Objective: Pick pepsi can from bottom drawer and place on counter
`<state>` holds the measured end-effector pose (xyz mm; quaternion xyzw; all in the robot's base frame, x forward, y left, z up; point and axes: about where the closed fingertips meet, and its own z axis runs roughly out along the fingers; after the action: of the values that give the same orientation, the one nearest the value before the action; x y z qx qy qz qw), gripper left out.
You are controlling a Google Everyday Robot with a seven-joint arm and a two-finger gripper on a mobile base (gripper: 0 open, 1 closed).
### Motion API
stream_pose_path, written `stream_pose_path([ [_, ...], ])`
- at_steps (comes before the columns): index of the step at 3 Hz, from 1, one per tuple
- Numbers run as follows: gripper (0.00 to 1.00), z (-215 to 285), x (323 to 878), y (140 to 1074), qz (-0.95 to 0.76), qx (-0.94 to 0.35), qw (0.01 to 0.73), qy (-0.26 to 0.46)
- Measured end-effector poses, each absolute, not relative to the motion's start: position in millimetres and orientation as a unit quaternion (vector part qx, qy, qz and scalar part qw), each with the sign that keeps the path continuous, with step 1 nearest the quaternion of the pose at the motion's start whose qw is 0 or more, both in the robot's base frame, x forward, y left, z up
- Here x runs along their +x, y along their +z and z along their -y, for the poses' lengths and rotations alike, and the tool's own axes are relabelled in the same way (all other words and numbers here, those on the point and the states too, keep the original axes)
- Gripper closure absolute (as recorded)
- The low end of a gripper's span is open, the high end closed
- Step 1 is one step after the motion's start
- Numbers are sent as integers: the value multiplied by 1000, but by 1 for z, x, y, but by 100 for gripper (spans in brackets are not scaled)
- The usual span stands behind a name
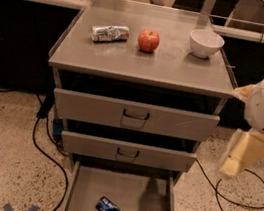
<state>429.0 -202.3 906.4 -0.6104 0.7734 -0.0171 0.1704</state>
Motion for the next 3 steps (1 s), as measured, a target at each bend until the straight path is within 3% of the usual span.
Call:
stream_pose_path([
  [2, 0, 165, 418, 779, -773, -616, 149, 32],
  [3, 0, 165, 418, 779, -773, -616, 150, 32],
])
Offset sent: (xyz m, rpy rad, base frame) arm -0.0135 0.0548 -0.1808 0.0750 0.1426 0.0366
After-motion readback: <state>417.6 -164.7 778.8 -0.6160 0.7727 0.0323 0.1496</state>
